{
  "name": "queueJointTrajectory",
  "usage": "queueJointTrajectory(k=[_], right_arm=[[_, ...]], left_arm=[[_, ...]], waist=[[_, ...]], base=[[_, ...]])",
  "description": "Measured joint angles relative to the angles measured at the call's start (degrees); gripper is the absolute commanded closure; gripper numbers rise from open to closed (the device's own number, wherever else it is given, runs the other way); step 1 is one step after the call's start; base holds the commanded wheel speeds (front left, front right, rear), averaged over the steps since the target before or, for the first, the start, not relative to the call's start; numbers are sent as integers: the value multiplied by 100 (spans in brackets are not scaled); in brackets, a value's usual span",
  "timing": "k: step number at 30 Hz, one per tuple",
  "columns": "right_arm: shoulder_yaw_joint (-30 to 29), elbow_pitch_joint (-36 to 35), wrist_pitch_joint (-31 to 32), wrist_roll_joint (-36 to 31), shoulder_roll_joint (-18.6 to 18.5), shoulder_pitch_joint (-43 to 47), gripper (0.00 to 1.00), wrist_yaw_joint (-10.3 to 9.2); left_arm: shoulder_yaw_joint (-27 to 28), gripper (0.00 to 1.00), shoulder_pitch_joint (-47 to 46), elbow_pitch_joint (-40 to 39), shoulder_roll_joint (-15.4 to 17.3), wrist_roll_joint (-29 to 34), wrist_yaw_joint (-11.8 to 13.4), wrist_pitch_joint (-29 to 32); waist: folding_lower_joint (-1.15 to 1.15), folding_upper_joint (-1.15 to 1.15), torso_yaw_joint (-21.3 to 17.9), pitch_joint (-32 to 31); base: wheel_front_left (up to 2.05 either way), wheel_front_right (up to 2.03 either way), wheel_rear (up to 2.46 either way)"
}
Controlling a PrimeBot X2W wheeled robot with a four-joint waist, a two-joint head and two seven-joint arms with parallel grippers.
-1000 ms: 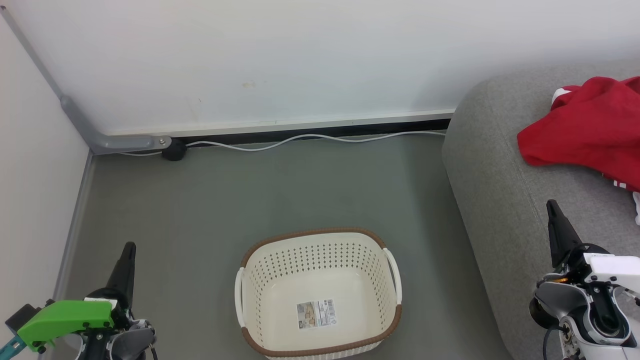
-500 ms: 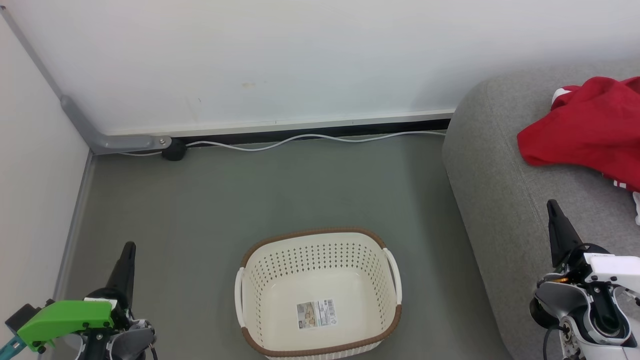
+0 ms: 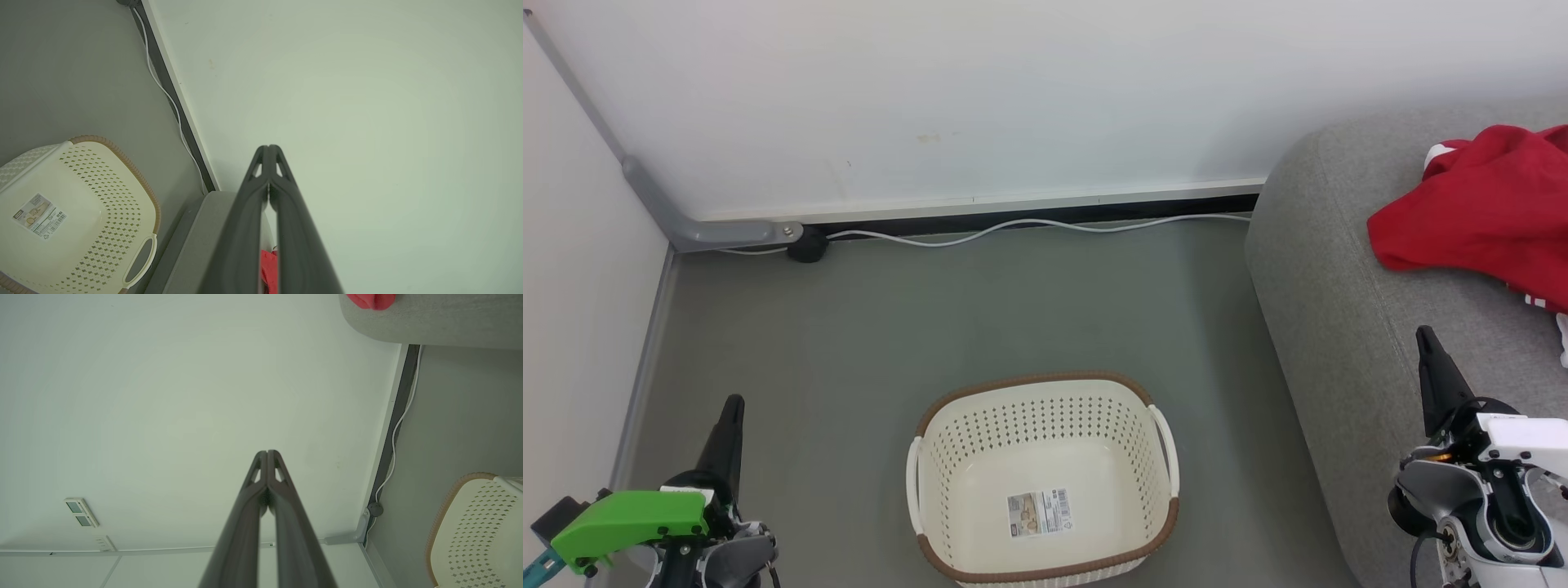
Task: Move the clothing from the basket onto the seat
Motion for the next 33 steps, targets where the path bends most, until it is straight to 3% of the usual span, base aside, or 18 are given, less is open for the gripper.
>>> queueJointTrajectory(k=[33], right_arm=[[-16, -5, 0, -1, 5, -1, 100, 38]], left_arm=[[18, 100, -1, -12, -21, 0, -1, 1]], waist=[[0, 0, 0, 1]], base=[[0, 0, 0]])
